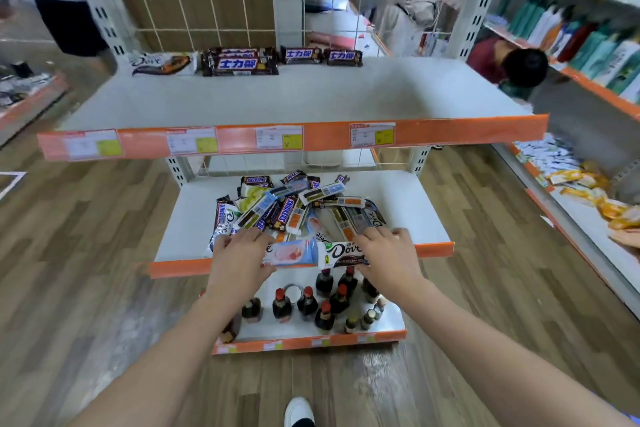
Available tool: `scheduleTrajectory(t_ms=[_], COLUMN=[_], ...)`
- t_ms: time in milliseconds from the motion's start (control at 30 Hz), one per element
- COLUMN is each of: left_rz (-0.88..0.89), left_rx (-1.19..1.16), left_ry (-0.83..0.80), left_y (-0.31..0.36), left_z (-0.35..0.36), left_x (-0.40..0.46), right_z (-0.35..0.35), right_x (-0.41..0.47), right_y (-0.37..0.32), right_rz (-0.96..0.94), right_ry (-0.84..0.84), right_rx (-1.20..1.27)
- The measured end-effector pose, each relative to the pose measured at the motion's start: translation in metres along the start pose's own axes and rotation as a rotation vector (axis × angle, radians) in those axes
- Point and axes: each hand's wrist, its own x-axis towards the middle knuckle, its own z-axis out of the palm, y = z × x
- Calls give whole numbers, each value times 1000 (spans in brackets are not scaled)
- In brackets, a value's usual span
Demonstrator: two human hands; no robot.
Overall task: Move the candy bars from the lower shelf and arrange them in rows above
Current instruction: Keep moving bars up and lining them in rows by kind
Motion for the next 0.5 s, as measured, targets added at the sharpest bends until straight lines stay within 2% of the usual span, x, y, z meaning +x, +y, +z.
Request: scheduleTrajectory(t_ms=[367,500], left_rz=[11,23], left_rx=[-74,-36], left_ry=[212,268], left_y=[-14,-22], left_z=[-77,-104], left_x=[26,40], right_z=[-92,-119], right_x=[10,22], right_y=[9,13], right_rz=[-15,-25], right_ry=[187,241], right_rx=[7,-28])
